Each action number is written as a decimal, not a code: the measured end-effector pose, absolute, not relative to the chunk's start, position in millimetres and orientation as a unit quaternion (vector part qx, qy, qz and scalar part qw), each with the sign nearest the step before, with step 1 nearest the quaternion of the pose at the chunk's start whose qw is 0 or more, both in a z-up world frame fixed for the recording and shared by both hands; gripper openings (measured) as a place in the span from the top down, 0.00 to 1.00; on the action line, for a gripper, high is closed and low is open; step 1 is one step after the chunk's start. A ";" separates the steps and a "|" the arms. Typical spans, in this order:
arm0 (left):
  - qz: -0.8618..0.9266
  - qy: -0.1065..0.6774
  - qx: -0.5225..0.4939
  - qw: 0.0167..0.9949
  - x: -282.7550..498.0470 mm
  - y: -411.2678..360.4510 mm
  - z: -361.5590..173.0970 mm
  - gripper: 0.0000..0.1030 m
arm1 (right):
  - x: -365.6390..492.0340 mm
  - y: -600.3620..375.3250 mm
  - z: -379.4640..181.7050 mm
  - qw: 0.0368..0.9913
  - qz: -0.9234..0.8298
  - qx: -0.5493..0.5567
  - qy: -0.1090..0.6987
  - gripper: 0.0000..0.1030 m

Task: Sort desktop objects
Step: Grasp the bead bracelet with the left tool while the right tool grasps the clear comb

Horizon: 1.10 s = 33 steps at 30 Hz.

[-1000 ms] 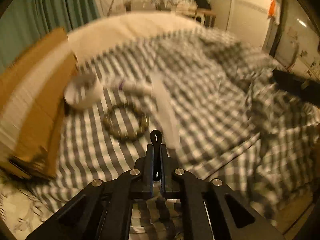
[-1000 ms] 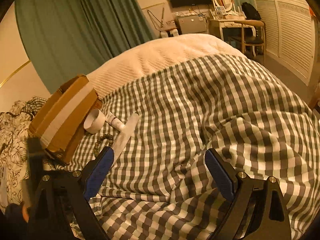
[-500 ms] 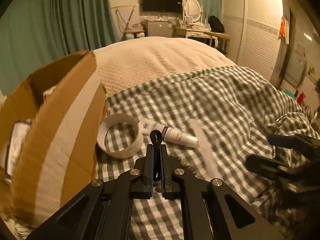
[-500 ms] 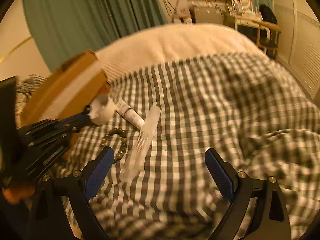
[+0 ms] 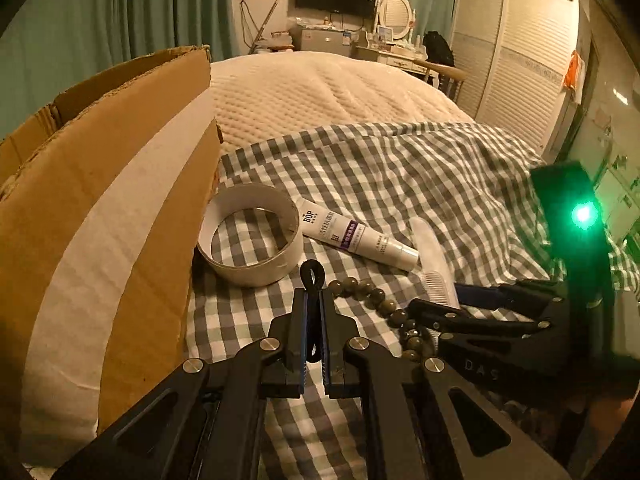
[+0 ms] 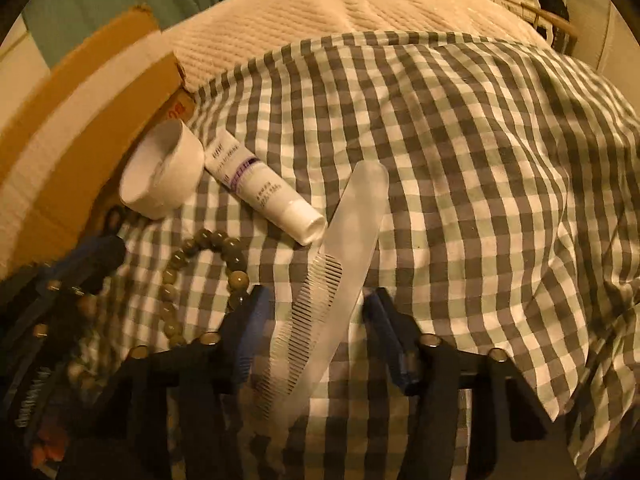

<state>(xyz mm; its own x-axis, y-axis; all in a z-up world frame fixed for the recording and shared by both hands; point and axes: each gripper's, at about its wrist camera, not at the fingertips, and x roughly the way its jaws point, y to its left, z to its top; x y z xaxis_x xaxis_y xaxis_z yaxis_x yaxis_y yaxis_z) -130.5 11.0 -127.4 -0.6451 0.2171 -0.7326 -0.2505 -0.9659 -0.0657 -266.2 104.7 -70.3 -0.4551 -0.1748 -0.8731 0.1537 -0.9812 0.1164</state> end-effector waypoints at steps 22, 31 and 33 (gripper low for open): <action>0.904 0.009 -0.401 0.144 -125.1 14.0 -129.8 0.95 | -230.7 141.6 -49.8 0.133 -0.854 0.496 -0.082 0.90; 0.906 0.004 -0.398 0.143 -123.4 10.0 -126.9 0.95 | -227.1 131.6 -50.3 0.083 -0.869 0.486 -0.031 0.48; 0.905 0.004 -0.400 0.143 -125.5 10.0 -128.3 0.95 | -229.1 129.8 -49.9 0.090 -0.869 0.486 -0.032 0.48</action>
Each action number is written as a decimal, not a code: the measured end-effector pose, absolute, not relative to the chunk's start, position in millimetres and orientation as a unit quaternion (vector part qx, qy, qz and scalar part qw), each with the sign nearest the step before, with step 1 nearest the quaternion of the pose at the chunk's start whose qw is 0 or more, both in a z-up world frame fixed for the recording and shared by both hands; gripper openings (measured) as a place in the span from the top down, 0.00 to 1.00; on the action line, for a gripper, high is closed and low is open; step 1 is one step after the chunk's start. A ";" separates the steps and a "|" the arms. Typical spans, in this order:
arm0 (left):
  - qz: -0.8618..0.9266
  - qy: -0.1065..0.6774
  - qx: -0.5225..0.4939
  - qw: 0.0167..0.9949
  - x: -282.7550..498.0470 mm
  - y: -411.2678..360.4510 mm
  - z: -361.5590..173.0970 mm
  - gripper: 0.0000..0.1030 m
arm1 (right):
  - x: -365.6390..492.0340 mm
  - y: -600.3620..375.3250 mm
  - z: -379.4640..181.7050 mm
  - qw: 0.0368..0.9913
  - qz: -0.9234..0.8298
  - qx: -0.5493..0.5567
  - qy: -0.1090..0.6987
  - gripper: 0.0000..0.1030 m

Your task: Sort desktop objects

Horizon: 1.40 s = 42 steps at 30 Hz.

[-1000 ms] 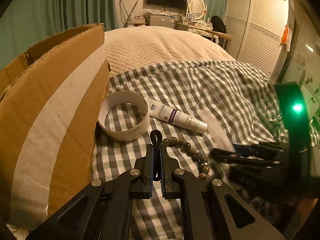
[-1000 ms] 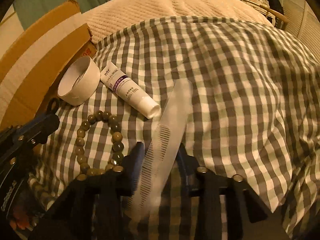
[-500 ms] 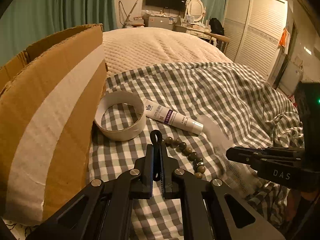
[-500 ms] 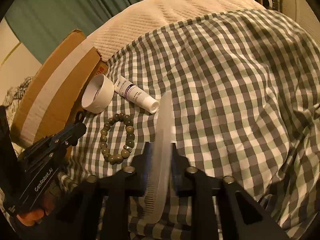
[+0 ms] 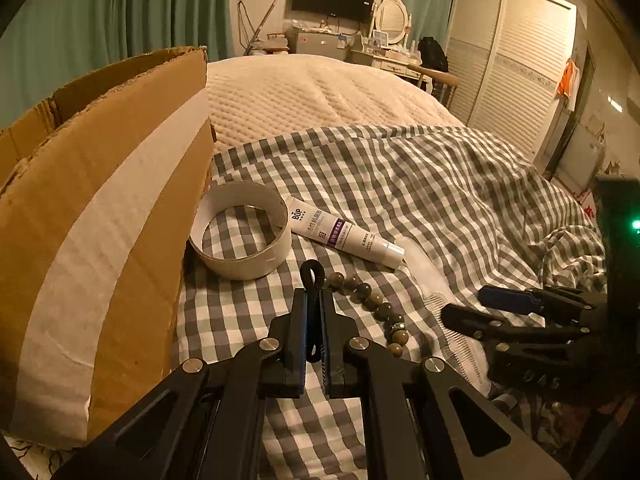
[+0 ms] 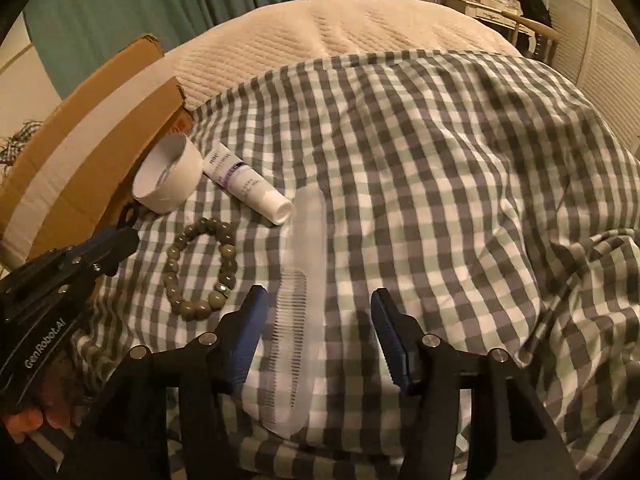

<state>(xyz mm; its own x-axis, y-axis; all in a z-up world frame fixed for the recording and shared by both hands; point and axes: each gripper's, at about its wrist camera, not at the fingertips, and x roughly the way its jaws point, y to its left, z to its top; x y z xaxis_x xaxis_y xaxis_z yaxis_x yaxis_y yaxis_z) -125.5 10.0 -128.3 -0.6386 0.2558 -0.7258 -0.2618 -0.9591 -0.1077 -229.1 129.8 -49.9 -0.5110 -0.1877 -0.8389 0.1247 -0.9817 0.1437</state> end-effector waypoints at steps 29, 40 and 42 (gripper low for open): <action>0.907 -0.010 -0.388 0.162 -118.7 8.7 -115.2 0.95 | -189.1 126.1 -35.6 0.131 -0.861 0.491 -0.020 0.96; 0.909 -0.020 -0.384 0.160 -119.0 4.3 -116.5 0.95 | -193.1 108.7 -60.4 0.144 -0.843 0.518 0.005 0.98; 0.910 -0.039 -0.375 0.175 -117.0 2.5 -110.9 0.95 | -189.9 110.1 -52.4 0.145 -0.850 0.507 0.005 0.98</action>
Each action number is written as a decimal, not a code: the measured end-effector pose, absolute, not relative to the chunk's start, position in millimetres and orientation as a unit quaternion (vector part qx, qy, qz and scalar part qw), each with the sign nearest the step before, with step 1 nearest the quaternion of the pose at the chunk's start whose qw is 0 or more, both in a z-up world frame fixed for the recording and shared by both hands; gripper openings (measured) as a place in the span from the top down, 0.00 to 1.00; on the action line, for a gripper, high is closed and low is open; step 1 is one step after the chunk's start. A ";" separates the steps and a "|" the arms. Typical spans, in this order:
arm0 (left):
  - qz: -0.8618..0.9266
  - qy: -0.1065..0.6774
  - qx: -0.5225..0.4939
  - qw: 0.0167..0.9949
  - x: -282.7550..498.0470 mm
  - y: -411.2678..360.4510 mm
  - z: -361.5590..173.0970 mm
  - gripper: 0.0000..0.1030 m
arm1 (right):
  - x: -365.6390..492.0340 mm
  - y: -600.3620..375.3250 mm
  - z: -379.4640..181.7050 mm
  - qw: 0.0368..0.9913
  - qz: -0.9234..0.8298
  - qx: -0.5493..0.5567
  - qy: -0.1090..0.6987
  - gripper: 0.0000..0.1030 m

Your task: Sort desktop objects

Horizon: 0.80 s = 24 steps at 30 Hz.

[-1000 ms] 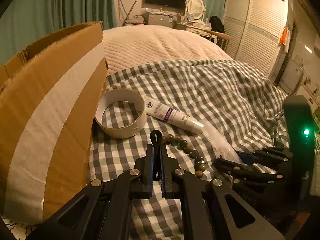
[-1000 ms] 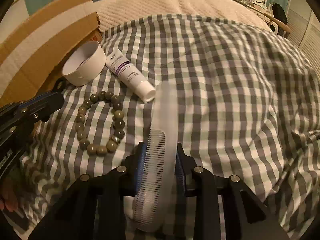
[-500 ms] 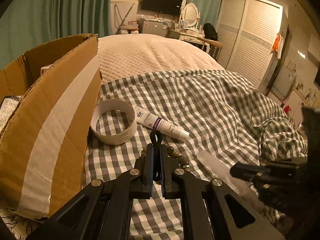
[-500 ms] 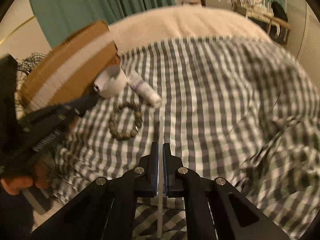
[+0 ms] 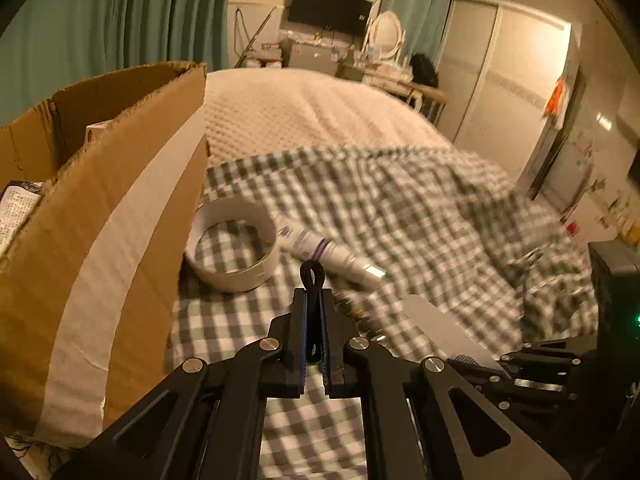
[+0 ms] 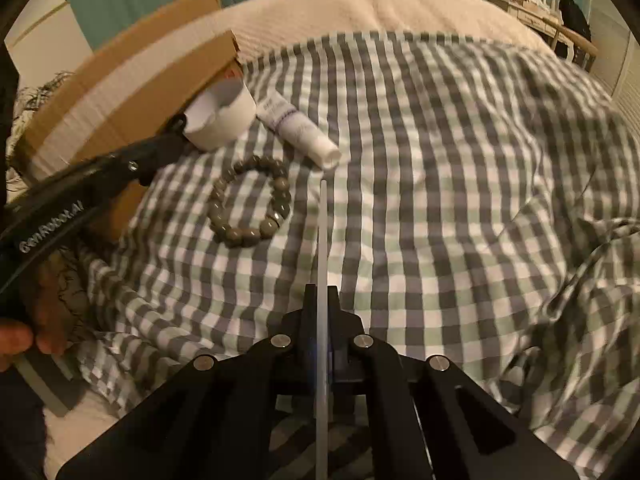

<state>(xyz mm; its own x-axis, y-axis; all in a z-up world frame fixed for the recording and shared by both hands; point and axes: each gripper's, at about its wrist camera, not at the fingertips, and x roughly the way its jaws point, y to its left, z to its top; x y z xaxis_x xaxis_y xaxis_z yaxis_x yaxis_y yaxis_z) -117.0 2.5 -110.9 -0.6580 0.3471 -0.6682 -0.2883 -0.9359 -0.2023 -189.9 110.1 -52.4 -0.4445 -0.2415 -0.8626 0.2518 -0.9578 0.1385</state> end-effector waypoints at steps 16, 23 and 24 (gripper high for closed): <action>0.963 -0.114 -0.229 0.085 -88.5 -108.3 11.6 0.95 | -199.6 23.0 107.2 0.295 -0.885 0.359 0.003 0.98; 0.949 -0.140 -0.282 -0.030 -116.9 -165.7 -25.0 0.93 | -260.0 -62.7 104.8 0.325 -0.871 0.368 0.003 0.98; 0.946 -0.145 -0.288 -0.031 -118.9 -168.6 -28.3 0.89 | -266.4 -67.7 103.2 0.316 -0.875 0.366 0.001 0.98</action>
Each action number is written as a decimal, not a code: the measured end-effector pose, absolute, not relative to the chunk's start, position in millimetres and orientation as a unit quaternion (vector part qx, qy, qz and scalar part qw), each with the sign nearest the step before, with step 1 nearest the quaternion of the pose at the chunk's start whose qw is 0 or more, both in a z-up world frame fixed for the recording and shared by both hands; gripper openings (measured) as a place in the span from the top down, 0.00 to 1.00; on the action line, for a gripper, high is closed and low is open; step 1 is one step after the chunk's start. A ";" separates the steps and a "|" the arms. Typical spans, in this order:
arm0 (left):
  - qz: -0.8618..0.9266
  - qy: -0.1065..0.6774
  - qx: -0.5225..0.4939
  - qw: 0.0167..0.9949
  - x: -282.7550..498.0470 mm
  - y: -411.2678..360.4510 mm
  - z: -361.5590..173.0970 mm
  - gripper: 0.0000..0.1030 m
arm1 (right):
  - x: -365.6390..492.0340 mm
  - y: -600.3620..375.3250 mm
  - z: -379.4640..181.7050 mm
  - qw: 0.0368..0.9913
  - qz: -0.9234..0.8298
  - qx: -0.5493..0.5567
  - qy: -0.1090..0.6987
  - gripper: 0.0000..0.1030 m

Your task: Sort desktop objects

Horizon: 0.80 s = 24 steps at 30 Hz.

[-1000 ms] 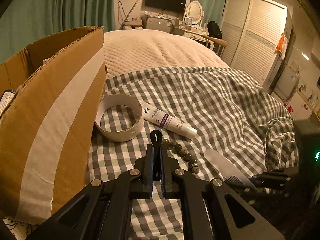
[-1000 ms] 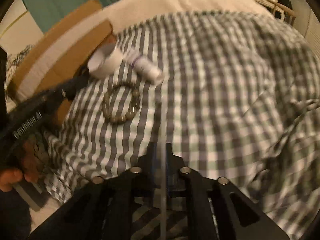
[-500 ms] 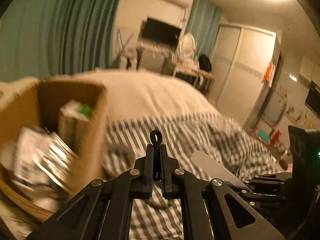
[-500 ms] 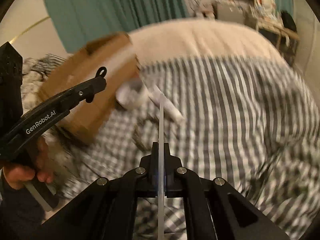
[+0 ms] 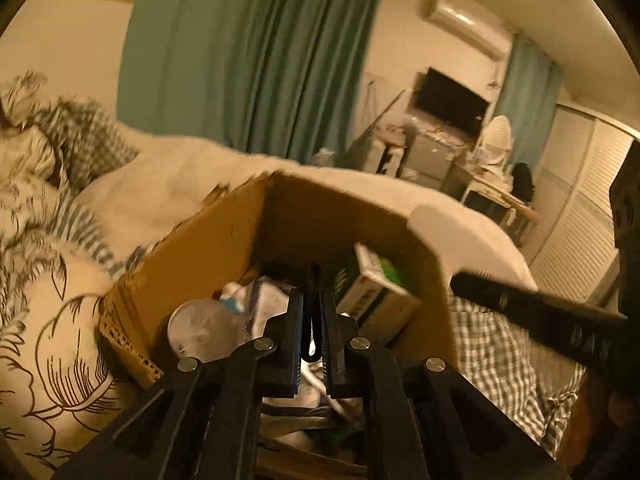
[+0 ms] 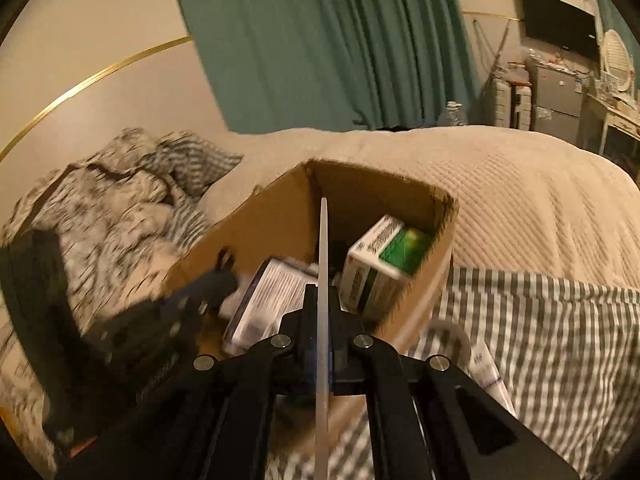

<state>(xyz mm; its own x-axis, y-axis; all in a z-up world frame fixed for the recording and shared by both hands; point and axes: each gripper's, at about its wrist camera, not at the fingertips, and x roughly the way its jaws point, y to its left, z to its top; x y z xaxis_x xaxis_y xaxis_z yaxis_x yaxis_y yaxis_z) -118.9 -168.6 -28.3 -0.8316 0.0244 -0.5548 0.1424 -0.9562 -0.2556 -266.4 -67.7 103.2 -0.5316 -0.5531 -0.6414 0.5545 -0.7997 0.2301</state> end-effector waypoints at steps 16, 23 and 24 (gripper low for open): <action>-0.967 0.099 0.235 -0.025 -84.9 -99.1 -11.0 0.02 | -221.5 43.0 140.1 0.222 -0.938 0.262 -0.039 0.19; -0.948 0.034 0.267 -0.172 -67.3 9.5 -47.3 0.00 | -183.6 138.9 114.7 0.143 -0.948 0.284 -0.019 0.19; -0.945 0.022 0.277 -0.174 -68.0 20.3 -55.9 0.00 | -184.6 146.7 107.4 0.134 -0.947 0.293 -0.013 0.19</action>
<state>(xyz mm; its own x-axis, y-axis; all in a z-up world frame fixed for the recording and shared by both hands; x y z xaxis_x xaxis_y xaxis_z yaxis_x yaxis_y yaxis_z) -68.0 20.3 -55.9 -0.7864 0.3407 -0.5153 -0.3161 -0.9386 -0.1382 -184.6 146.7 107.4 -0.7925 -0.2617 -0.5508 0.2465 -0.9636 0.1032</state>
